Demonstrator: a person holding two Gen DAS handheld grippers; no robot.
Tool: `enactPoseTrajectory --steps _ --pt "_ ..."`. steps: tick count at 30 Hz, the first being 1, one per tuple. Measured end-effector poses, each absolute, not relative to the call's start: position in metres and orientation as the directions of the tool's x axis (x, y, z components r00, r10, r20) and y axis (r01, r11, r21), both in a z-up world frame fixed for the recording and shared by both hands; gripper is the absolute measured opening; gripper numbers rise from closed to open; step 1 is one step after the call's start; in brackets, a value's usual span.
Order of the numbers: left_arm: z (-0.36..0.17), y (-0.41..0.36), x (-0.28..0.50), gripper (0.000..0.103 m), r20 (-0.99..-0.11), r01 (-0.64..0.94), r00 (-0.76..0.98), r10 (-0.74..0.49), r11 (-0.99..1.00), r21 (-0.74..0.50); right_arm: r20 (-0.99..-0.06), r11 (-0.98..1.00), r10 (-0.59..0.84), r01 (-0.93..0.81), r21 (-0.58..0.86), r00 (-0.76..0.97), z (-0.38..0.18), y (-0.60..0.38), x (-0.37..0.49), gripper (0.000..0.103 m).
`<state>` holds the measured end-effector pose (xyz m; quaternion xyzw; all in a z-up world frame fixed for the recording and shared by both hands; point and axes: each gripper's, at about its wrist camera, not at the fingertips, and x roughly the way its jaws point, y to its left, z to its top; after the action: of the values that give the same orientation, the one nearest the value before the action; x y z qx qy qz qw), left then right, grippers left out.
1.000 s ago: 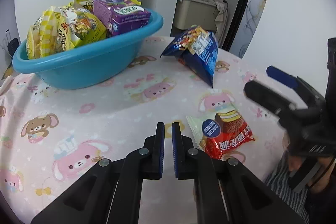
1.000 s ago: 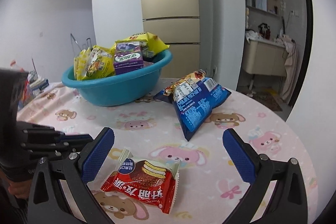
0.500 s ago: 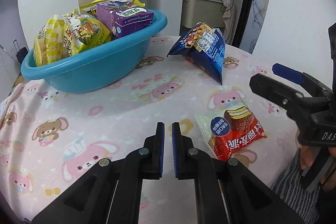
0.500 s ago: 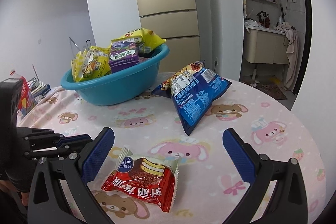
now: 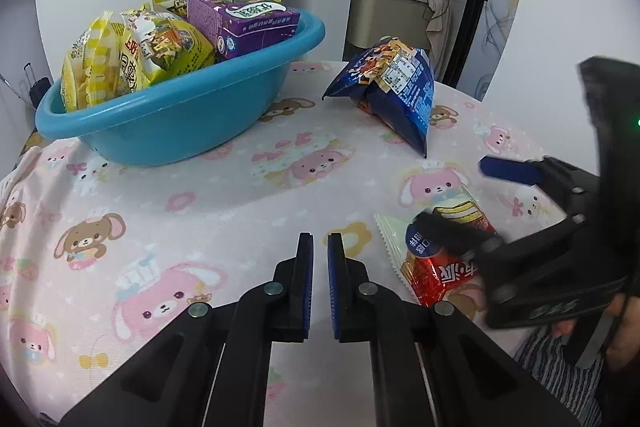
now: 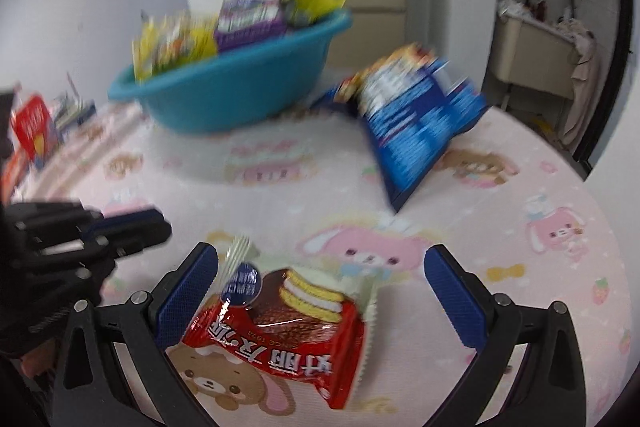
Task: Organize snacks
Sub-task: 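Move both open tools toward the red wafer pack on the tablecloth, then close the right tool on the red wafer pack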
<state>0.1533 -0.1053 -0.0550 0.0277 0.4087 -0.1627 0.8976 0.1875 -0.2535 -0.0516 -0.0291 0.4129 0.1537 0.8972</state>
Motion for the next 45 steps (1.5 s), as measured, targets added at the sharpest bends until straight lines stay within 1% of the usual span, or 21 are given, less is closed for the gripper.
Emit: enactPoseTrajectory --steps 3,5,7,8,10,12,14,17,20,22,23,26,27,28,30,31,32,35,37,39,45 --pt "-0.057 -0.105 0.155 0.008 -0.749 0.316 0.603 -0.274 0.944 -0.092 -0.800 0.955 0.180 -0.296 0.004 0.572 -0.063 -0.242 0.193 0.103" --pt "-0.059 -0.104 0.156 0.008 -0.754 0.315 0.594 -0.281 0.943 -0.103 -0.801 0.950 0.169 -0.311 -0.022 0.574 -0.064 -0.236 0.191 0.102" --pt "-0.060 -0.103 0.158 0.008 -0.759 0.308 0.587 -0.283 0.945 -0.114 -0.797 0.946 0.176 -0.324 -0.026 0.578 -0.064 -0.235 0.189 0.095" --pt "-0.061 -0.102 0.158 0.008 -0.760 0.306 0.585 -0.283 0.945 -0.117 -0.796 0.944 0.185 -0.330 -0.020 0.577 -0.064 -0.235 0.188 0.089" --pt "-0.061 -0.102 0.158 0.008 -0.760 0.303 0.584 -0.285 0.945 -0.121 -0.792 0.943 0.197 -0.332 -0.007 0.577 -0.063 -0.236 0.187 0.084" --pt "-0.062 -0.102 0.159 0.008 -0.764 0.299 0.582 -0.280 0.947 -0.120 -0.782 0.941 0.214 -0.338 0.004 0.585 -0.061 -0.238 0.184 0.068" --pt "-0.063 -0.101 0.160 0.008 -0.767 0.295 0.577 -0.280 0.947 -0.124 -0.765 0.934 0.251 -0.355 0.031 0.593 -0.056 -0.241 0.180 0.058" --pt "-0.063 -0.099 0.160 0.008 -0.767 0.294 0.575 -0.286 0.947 -0.132 -0.732 0.936 0.278 -0.348 0.060 0.622 -0.048 -0.246 0.176 0.058" --pt "-0.063 -0.100 0.160 0.008 -0.767 0.296 0.575 -0.286 0.946 -0.130 -0.698 0.937 0.305 -0.337 0.096 0.648 -0.040 -0.255 0.172 0.053" --pt "-0.062 -0.100 0.159 0.008 -0.764 0.297 0.578 -0.287 0.946 -0.130 -0.683 0.936 0.318 -0.334 0.115 0.657 -0.036 -0.259 0.171 0.038" --pt "-0.062 -0.100 0.159 0.008 -0.762 0.298 0.581 -0.288 0.946 -0.130 -0.676 0.935 0.325 -0.334 0.123 0.662 -0.035 -0.261 0.170 0.033" --pt "-0.061 -0.100 0.158 0.008 -0.760 0.299 0.582 -0.290 0.945 -0.131 -0.665 0.931 0.340 -0.337 0.139 0.665 -0.034 -0.266 0.169 0.033" --pt "-0.060 -0.100 0.158 0.008 -0.760 0.301 0.581 -0.290 0.945 -0.130 -0.664 0.930 0.344 -0.337 0.145 0.664 -0.033 -0.267 0.169 0.037" --pt "-0.060 -0.101 0.158 0.008 -0.761 0.301 0.581 -0.289 0.945 -0.129 -0.662 0.929 0.349 -0.337 0.153 0.664 -0.032 -0.268 0.169 0.046" --pt "-0.060 -0.102 0.158 0.008 -0.762 0.302 0.580 -0.287 0.945 -0.126 -0.661 0.918 0.381 -0.349 0.187 0.646 -0.032 -0.273 0.169 0.101" --pt "-0.061 -0.103 0.158 0.008 -0.763 0.302 0.579 -0.286 0.945 -0.125 -0.665 0.907 0.406 -0.364 0.211 0.627 -0.033 -0.275 0.170 0.103" --pt "-0.061 -0.104 0.158 0.008 -0.764 0.303 0.578 -0.286 0.945 -0.124 -0.670 0.898 0.423 -0.380 0.222 0.609 -0.033 -0.278 0.171 0.103" --pt "-0.063 -0.104 0.159 0.008 -0.769 0.305 0.572 -0.284 0.944 -0.122 -0.700 0.898 0.399 -0.408 0.167 0.592 -0.037 -0.277 0.170 0.103" --pt "-0.063 -0.105 0.159 0.008 -0.773 0.306 0.568 -0.282 0.944 -0.120 -0.743 0.892 0.397 -0.417 0.174 0.539 -0.048 -0.273 0.174 0.103" --pt "-0.064 -0.105 0.160 0.008 -0.774 0.306 0.567 -0.281 0.945 -0.118 -0.789 0.893 0.361 -0.429 0.138 0.498 -0.059 -0.263 0.178 0.103" --pt "-0.066 -0.105 0.162 0.008 -0.781 0.305 0.560 -0.277 0.945 -0.117 -0.846 0.895 0.275 -0.444 0.051 0.458 -0.072 -0.245 0.180 0.103"
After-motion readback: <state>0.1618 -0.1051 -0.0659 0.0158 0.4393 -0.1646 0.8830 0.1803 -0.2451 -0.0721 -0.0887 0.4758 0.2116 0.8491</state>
